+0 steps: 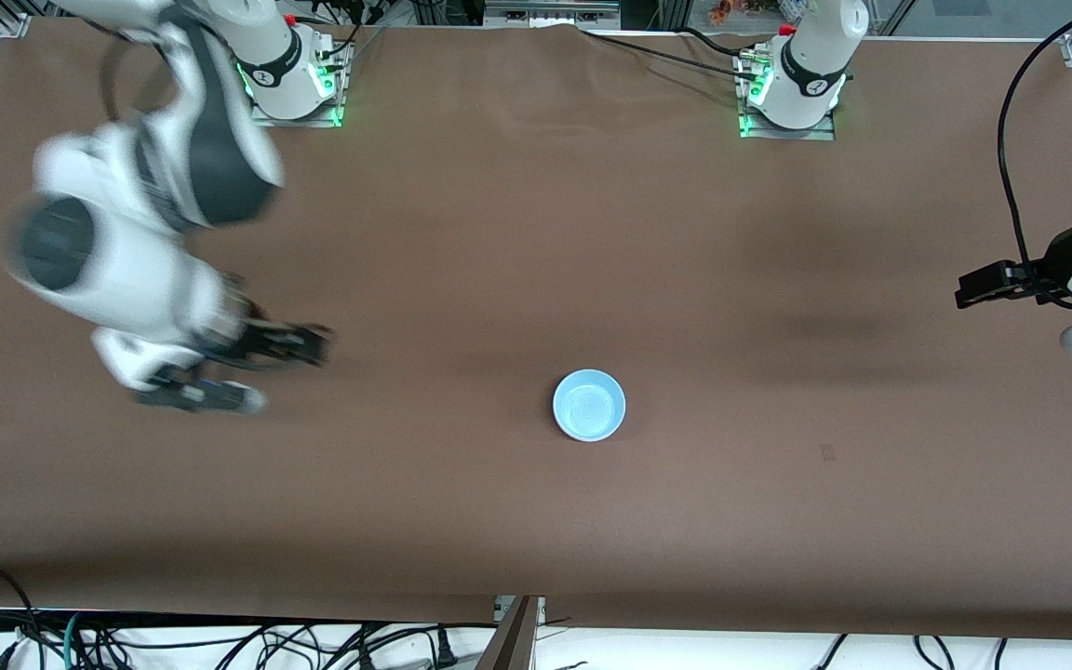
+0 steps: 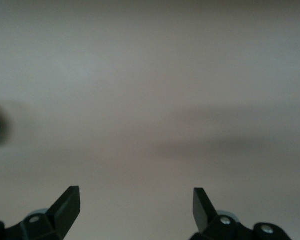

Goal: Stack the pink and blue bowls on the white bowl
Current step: 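Open the right gripper and draw it back from the stack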

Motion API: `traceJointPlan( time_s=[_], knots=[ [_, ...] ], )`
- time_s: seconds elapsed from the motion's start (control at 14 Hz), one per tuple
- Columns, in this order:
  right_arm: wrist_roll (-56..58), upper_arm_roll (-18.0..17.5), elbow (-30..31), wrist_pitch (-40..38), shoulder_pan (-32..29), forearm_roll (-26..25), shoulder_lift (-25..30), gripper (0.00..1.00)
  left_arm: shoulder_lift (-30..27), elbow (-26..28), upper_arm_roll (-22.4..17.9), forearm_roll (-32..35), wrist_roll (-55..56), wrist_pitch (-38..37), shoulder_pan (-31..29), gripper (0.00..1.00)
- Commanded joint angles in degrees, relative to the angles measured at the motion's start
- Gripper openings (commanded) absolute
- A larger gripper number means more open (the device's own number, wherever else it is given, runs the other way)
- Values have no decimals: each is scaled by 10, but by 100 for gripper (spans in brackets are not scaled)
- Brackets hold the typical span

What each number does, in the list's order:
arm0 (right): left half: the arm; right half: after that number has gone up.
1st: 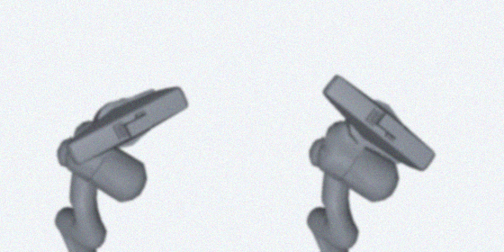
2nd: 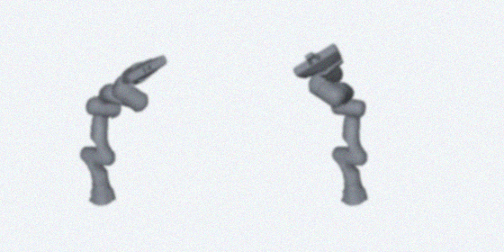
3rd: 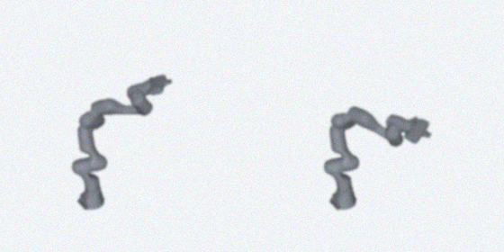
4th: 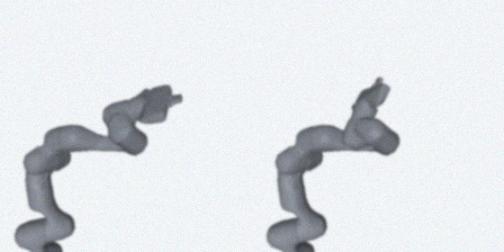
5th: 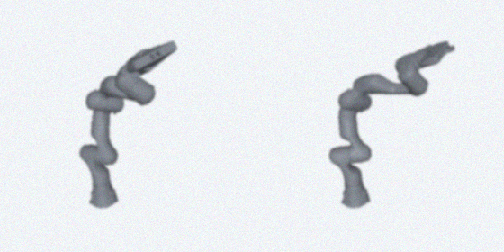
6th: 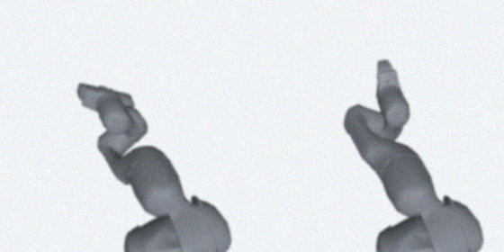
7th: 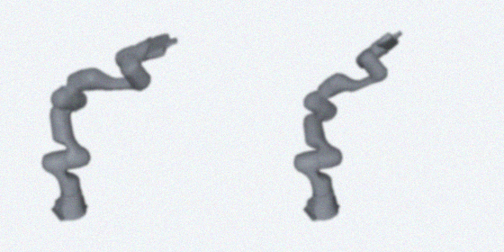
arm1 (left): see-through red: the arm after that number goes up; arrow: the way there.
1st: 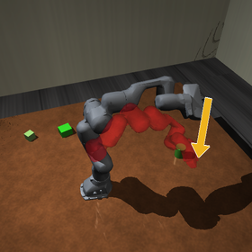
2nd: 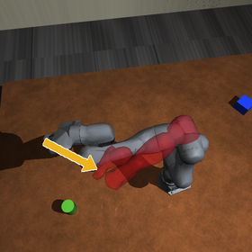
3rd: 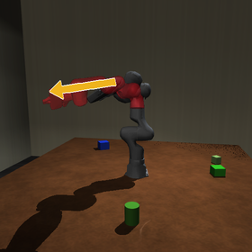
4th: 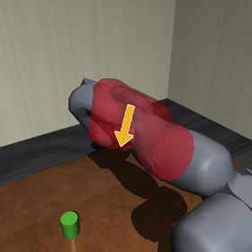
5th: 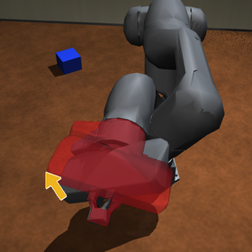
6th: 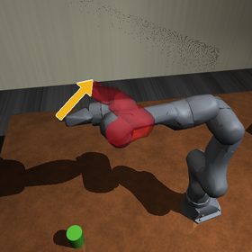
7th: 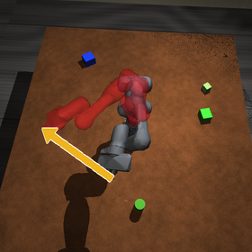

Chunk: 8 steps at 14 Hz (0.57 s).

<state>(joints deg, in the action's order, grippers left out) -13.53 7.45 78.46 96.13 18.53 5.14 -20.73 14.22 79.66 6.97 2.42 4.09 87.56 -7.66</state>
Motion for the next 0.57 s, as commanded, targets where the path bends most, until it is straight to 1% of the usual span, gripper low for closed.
traceJointPlan(
  time_s=[0.0, 0.07, 0.14, 0.21, 0.29, 0.36, 0.43, 0.5],
  knots=[
    [59, 34, 157, -35, 4, 3, 174, 100, -2, 0, -1, -4, -8, -5, 1, 100],
    [64, 43, 197, -38, 4, 0, 220, 100, -2, 0, -1, -4, -9, -5, 0, 100],
    [65, 47, 222, -34, 4, -6, 251, 100, -2, 1, -1, -4, -9, -5, 0, 100],
    [81, 47, 210, -34, 4, -10, 250, 100, -2, 0, -1, -4, -8, -5, 1, 100],
    [89, 46, 169, -42, 5, -15, 230, 100, -2, 0, -1, -4, -8, -5, 1, 100],
    [89, 45, 135, -68, 4, -15, 208, 100, -2, 0, -1, -4, -9, -5, 0, 100],
    [97, 47, 110, -83, 2, -16, 194, 100, -2, 0, -1, -4, -10, -5, -1, 100],
    [104, 46, 99, -88, 2, -20, 190, 100, -2, 0, -1, -4, -10, -5, -1, 100]
  ],
)
